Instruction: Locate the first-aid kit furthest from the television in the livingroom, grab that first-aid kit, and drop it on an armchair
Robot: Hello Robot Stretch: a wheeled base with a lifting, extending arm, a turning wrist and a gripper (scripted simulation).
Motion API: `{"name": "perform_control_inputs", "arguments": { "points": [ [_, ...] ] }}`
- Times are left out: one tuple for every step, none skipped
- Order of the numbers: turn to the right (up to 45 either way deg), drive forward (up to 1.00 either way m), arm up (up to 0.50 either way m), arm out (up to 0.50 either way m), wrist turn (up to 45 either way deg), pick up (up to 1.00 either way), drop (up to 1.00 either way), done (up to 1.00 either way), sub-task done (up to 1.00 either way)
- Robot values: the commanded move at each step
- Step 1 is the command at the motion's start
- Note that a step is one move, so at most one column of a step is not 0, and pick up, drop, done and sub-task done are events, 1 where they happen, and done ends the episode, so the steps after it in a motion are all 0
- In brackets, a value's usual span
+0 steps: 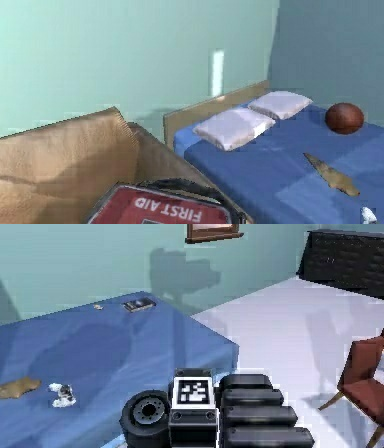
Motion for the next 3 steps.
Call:
{"name": "perform_control_inputs", "arguments": {
  "points": [
    [-39.0,0.00,0.00,0.00,0.0,0.00,0.00,0.00,0.00],
    [45.0,0.00,0.00,0.00,0.0,0.00,0.00,0.00,0.00],
    [45.0,0.00,0.00,0.00,0.0,0.00,0.00,0.00,0.00]
  ]
}}
